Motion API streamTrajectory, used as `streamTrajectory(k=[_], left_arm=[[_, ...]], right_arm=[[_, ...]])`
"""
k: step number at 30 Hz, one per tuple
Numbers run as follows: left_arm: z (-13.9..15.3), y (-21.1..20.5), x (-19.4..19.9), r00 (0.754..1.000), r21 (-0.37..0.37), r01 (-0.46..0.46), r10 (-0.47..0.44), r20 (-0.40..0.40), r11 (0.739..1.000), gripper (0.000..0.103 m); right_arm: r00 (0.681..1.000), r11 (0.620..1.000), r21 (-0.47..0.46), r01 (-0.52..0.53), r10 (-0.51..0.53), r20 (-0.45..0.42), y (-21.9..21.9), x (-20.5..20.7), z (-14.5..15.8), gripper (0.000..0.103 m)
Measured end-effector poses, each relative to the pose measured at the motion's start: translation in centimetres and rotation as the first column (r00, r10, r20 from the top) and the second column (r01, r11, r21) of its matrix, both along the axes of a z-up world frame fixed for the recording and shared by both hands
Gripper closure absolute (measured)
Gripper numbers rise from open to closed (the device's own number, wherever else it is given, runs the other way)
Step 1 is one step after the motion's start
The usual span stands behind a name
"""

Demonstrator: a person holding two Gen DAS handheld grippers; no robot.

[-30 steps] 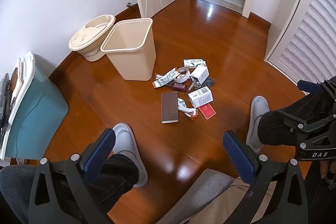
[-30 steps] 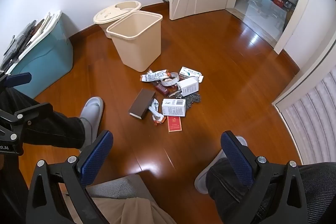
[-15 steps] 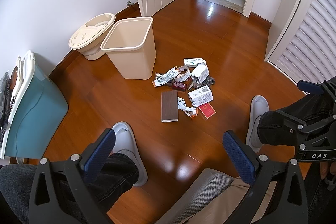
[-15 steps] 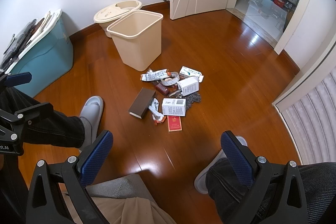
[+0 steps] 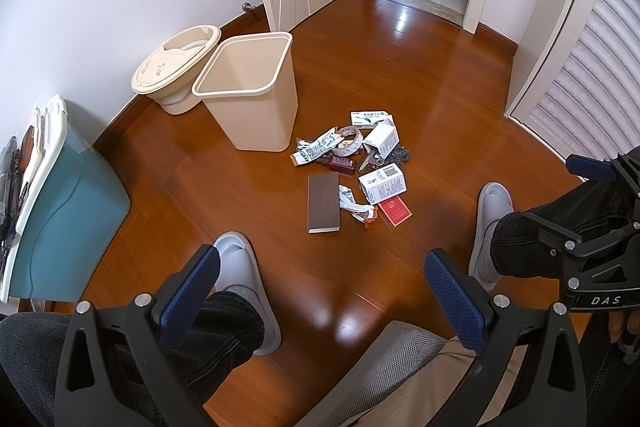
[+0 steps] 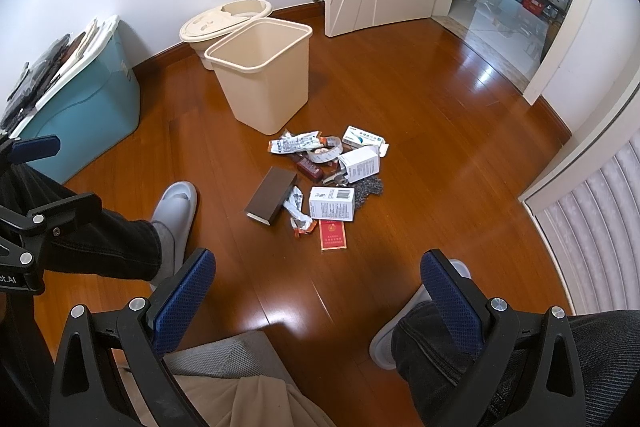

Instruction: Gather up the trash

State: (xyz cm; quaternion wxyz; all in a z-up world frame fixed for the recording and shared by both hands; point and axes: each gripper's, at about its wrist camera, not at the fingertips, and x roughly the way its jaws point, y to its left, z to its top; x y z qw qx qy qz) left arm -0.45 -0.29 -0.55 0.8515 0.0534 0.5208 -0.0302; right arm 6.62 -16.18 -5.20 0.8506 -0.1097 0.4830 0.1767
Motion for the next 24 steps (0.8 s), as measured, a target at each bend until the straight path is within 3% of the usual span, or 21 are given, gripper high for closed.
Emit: streamTrajectory(k=[24], left_arm=[[-0.23, 0.18, -0.1, 1.0, -0.003, -0.006, 0.006, -0.003, 1.0, 0.0]], right_arm=[[1.0, 1.0, -0.003, 0.0, 0.0, -0.001, 0.24, -0.02, -0.05, 0.0]])
